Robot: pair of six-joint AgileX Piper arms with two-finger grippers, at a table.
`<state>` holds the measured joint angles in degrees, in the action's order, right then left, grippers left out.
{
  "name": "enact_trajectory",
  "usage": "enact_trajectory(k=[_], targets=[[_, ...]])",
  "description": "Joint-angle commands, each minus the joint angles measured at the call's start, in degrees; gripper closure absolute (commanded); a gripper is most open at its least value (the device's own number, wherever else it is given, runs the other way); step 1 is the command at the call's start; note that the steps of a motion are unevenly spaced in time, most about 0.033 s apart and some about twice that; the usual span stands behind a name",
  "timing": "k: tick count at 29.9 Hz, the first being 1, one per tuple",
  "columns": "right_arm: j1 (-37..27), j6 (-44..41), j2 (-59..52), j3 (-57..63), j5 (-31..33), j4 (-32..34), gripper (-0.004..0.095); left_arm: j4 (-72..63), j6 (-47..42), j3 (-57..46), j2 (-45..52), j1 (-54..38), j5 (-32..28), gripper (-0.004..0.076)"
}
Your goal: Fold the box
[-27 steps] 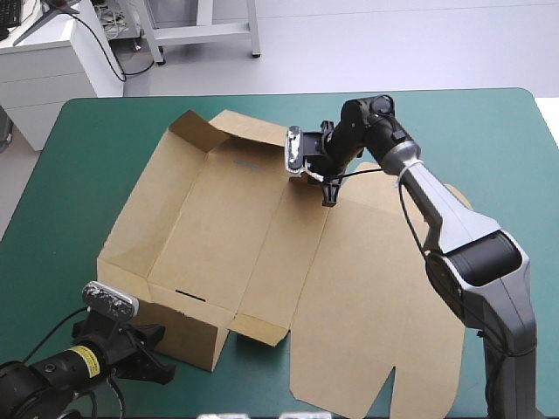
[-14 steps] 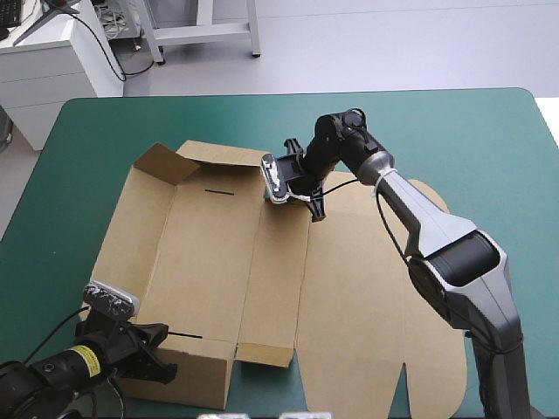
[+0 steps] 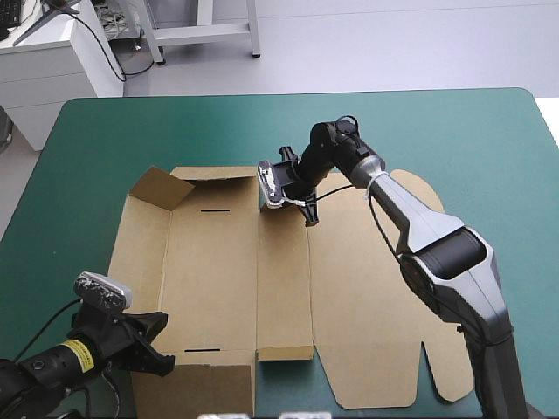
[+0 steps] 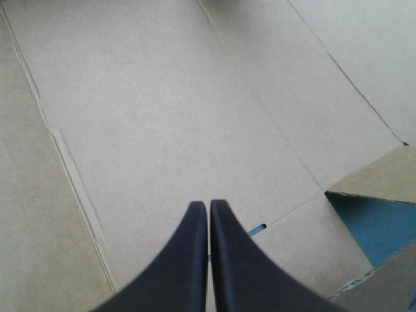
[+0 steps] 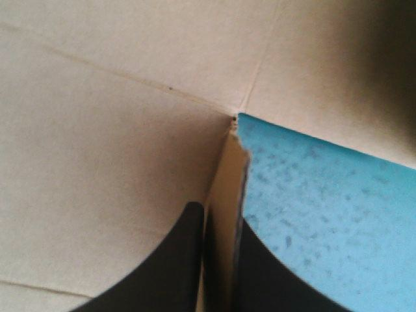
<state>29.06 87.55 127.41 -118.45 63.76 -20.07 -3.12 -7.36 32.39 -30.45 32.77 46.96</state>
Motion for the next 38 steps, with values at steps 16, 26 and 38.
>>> enact_trajectory(k=[16,26,38], targets=[[-4.01,-34.21,-13.09,-2.14,0.44,1.87,0.0309,-0.5,0.02,6.13,-0.5,0.03,-1.19,0.0732],[-5.9,-66.18,-20.89,-2.02,7.93,11.55,0.0632,2.5,0.02,10.48,-0.6,0.03,1.8,0.0732],[-8.28,-77.39,-28.1,0.63,7.93,20.07,0.0927,7.03,-5.97,10.83,-1.11,0.03,2.57,0.0732]])
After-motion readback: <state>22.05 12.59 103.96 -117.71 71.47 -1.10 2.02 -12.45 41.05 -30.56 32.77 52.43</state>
